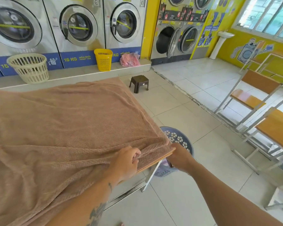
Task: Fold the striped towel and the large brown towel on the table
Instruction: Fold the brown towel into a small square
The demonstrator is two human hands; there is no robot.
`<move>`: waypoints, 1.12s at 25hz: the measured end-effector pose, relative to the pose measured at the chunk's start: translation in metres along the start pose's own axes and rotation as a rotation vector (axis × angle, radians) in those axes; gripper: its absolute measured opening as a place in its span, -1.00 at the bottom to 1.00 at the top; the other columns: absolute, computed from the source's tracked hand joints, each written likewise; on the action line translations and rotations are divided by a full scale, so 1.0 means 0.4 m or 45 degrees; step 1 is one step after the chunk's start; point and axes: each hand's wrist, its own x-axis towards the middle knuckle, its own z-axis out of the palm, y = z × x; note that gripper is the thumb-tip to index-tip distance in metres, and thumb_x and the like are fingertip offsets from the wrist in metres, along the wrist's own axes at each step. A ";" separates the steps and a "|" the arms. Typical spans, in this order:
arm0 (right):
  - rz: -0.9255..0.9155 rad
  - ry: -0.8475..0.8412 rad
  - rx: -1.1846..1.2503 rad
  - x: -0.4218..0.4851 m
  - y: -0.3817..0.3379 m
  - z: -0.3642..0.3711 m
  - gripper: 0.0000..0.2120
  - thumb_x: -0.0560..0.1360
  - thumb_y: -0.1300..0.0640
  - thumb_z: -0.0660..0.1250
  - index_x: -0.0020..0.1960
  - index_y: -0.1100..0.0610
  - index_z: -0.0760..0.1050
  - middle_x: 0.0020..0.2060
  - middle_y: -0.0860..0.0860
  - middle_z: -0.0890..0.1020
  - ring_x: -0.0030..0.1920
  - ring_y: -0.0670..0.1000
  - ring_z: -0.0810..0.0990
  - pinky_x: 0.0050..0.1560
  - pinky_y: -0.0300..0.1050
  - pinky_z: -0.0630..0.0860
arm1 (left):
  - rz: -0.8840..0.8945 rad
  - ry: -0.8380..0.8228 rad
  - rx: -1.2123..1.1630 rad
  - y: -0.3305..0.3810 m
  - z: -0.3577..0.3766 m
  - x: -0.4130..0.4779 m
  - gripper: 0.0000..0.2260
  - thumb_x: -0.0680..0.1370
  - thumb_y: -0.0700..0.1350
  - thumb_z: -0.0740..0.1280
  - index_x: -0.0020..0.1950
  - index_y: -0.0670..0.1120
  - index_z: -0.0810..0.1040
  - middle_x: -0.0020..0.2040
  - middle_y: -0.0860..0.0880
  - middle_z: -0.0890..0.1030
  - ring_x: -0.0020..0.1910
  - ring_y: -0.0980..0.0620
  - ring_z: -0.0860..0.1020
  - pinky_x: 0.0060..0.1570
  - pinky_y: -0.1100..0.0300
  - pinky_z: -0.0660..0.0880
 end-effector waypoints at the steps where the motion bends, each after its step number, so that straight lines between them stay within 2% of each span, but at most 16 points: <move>1: 0.008 0.008 -0.003 0.033 0.008 -0.007 -0.80 0.40 0.14 0.24 0.03 0.03 0.43 -0.14 0.02 0.57 -0.14 0.07 0.55 0.04 0.05 0.60 | 0.007 -0.005 0.061 0.015 0.011 0.021 -0.77 0.58 -0.03 0.25 0.23 0.17 0.46 0.08 0.17 0.46 0.09 0.09 0.45 0.17 0.07 0.43; 3: 0.062 0.003 0.043 0.076 0.013 -0.017 -0.73 0.42 0.12 0.23 0.12 0.08 0.46 -0.05 0.07 0.62 -0.05 0.12 0.60 0.05 0.05 0.59 | -0.022 -0.001 0.163 0.035 0.029 0.056 -0.69 0.58 -0.01 0.27 0.32 0.16 0.38 0.18 0.14 0.42 0.19 0.04 0.41 0.25 0.05 0.37; 5: 0.083 -0.018 0.178 0.114 0.020 -0.012 -0.68 0.52 0.08 0.24 0.25 0.09 0.49 0.04 0.10 0.65 0.04 0.16 0.63 0.07 0.06 0.59 | -0.113 0.046 0.220 0.043 0.047 0.086 -0.69 0.58 -0.01 0.28 0.32 0.13 0.38 0.18 0.10 0.42 0.20 0.02 0.41 0.25 0.07 0.35; 7: 0.066 -0.102 0.342 0.146 0.025 0.001 -0.78 0.54 0.09 0.23 0.10 0.09 0.59 -0.12 0.03 0.68 -0.13 0.09 0.64 -0.09 -0.01 0.60 | -0.210 0.049 0.277 0.046 0.054 0.109 -0.77 0.58 0.00 0.27 0.25 0.10 0.44 0.13 0.10 0.43 0.18 0.02 0.43 0.22 0.08 0.35; 9: 0.021 -0.152 0.472 0.191 0.023 -0.010 -0.85 0.51 0.12 0.28 -0.13 0.15 0.59 -0.31 0.03 0.54 -0.28 0.04 0.47 -0.23 -0.09 0.42 | -0.305 0.067 0.253 0.053 0.055 0.136 -0.80 0.61 0.00 0.22 0.20 0.06 0.50 0.10 0.09 0.47 0.17 0.00 0.45 0.21 0.07 0.34; 10: 0.016 -0.170 0.546 0.217 0.022 -0.023 -0.85 0.50 0.13 0.30 -0.18 0.18 0.57 -0.33 0.04 0.49 -0.28 0.02 0.44 -0.23 -0.07 0.37 | -0.354 0.100 0.211 0.067 0.052 0.147 -0.79 0.62 -0.01 0.19 0.21 0.03 0.52 0.11 0.08 0.49 0.18 -0.01 0.46 0.22 0.05 0.34; 12: 0.061 -0.219 0.777 0.258 0.013 -0.053 -0.86 0.52 0.17 0.31 -0.18 0.19 0.55 -0.31 0.06 0.51 -0.27 0.03 0.47 -0.20 -0.05 0.40 | -0.443 0.168 0.147 0.104 0.035 0.166 -0.77 0.65 -0.03 0.16 0.23 0.00 0.54 0.13 0.07 0.56 0.19 -0.02 0.49 0.22 0.01 0.34; 14: 0.120 -0.327 0.990 0.294 -0.001 -0.098 -0.89 0.56 0.20 0.26 -0.09 0.17 0.55 -0.27 0.08 0.56 -0.28 0.05 0.52 -0.20 -0.06 0.46 | -0.480 0.253 0.108 0.143 0.026 0.188 -0.81 0.65 -0.03 0.15 0.08 0.07 0.55 -0.05 0.10 0.60 0.02 -0.03 0.54 0.11 0.00 0.40; 15: 0.102 -0.400 1.022 0.310 -0.003 -0.126 -0.88 0.58 0.21 0.22 -0.05 0.17 0.54 -0.26 0.09 0.56 -0.31 0.04 0.53 -0.26 -0.10 0.48 | -0.492 0.291 0.100 0.171 0.028 0.201 -0.83 0.65 -0.02 0.14 0.00 0.10 0.52 -0.16 0.12 0.58 -0.11 0.00 0.54 0.02 -0.01 0.43; 17: -0.022 -0.444 0.915 0.338 -0.008 -0.173 -0.85 0.59 0.23 0.17 -0.01 0.17 0.52 -0.26 0.10 0.54 -0.35 0.04 0.52 -0.39 -0.16 0.46 | -0.491 0.359 0.108 0.217 0.047 0.222 -0.80 0.65 0.00 0.12 -0.05 0.11 0.51 -0.24 0.14 0.54 -0.23 0.04 0.50 -0.06 -0.01 0.43; 21: -0.331 -0.203 0.537 0.382 0.032 -0.233 -0.79 0.62 0.19 0.13 0.06 0.07 0.55 -0.22 -0.01 0.58 -0.34 -0.05 0.51 -0.50 -0.26 0.37 | -0.457 0.395 0.242 0.300 0.121 0.254 -0.77 0.64 0.04 0.07 0.00 0.10 0.53 -0.13 0.15 0.53 -0.08 0.03 0.51 0.05 -0.02 0.42; 23: -0.323 -0.158 0.399 0.410 0.086 -0.241 -0.78 0.62 0.19 0.12 0.13 0.08 0.53 -0.17 0.00 0.60 -0.34 -0.06 0.52 -0.50 -0.26 0.39 | -0.542 0.172 0.238 0.317 0.161 0.259 -0.74 0.60 0.07 0.10 0.21 0.14 0.49 0.08 0.14 0.51 0.14 0.04 0.44 0.23 -0.08 0.34; 25: -0.270 -0.250 0.160 0.433 0.144 -0.236 -0.79 0.59 0.24 0.12 0.08 0.13 0.52 -0.15 0.04 0.60 -0.30 -0.05 0.53 -0.40 -0.20 0.46 | -0.609 -0.106 0.253 0.316 0.198 0.252 -0.63 0.58 0.06 0.18 0.39 0.17 0.38 0.25 0.13 0.41 0.29 0.03 0.31 0.35 -0.08 0.22; 26: -0.258 -0.284 0.075 0.443 0.164 -0.229 -0.80 0.57 0.27 0.12 0.04 0.14 0.51 -0.13 0.06 0.61 -0.27 -0.03 0.53 -0.33 -0.16 0.49 | -0.623 -0.165 0.247 0.314 0.213 0.247 -0.59 0.57 0.03 0.21 0.43 0.17 0.35 0.28 0.12 0.37 0.32 0.02 0.28 0.37 -0.08 0.21; 28: -0.261 -0.228 0.085 0.454 0.177 -0.217 -0.84 0.55 0.27 0.12 0.01 0.12 0.45 -0.13 0.08 0.59 -0.21 0.05 0.56 -0.25 -0.09 0.51 | -0.624 -0.147 0.197 0.308 0.236 0.242 -0.57 0.56 -0.05 0.24 0.44 0.15 0.35 0.28 0.11 0.34 0.32 0.02 0.26 0.38 -0.06 0.23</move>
